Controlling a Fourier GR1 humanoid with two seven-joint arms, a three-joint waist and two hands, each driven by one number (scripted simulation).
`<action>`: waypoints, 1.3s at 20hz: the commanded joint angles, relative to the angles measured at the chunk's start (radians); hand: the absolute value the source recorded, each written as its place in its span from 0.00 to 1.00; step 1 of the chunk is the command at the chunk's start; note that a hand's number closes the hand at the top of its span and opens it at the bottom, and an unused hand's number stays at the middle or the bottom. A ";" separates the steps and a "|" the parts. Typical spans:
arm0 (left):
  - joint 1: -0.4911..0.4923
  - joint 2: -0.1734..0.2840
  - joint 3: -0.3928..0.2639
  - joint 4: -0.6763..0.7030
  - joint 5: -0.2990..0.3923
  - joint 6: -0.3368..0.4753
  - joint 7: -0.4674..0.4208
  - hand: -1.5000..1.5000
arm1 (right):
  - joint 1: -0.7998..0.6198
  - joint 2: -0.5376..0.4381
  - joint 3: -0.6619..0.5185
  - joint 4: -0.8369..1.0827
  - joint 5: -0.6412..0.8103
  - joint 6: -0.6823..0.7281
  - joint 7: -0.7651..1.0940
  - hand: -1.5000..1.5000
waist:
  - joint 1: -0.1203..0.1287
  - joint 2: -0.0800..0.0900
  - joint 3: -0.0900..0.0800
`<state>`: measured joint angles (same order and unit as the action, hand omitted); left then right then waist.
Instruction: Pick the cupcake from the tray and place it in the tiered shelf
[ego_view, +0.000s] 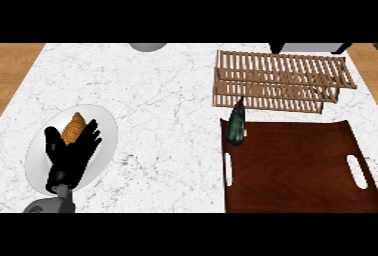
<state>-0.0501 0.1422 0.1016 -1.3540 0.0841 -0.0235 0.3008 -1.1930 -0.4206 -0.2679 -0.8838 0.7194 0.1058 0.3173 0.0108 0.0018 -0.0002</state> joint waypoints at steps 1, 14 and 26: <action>0.000 0.011 0.006 0.006 -0.004 -0.005 -0.007 0.50 | -0.003 0.014 -0.092 -0.003 -0.069 -0.070 0.037 0.00 | -0.003 -0.001 0.000; 0.009 0.032 0.024 -0.022 0.027 -0.040 0.014 0.50 | -0.070 0.005 -0.292 -0.017 -0.295 -0.191 0.063 0.00 | 0.000 -0.001 0.000; -0.009 0.031 0.017 -0.037 0.016 -0.024 0.058 0.50 | -0.030 -0.263 -0.420 0.015 -0.309 -0.307 0.121 0.00 | -0.005 -0.002 0.001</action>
<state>-0.0496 0.1634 0.1250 -1.3485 0.0983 -0.0491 0.3053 -1.2268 -0.5940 -0.6275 -0.8922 0.4454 -0.1943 0.4197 0.0032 0.0013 0.0001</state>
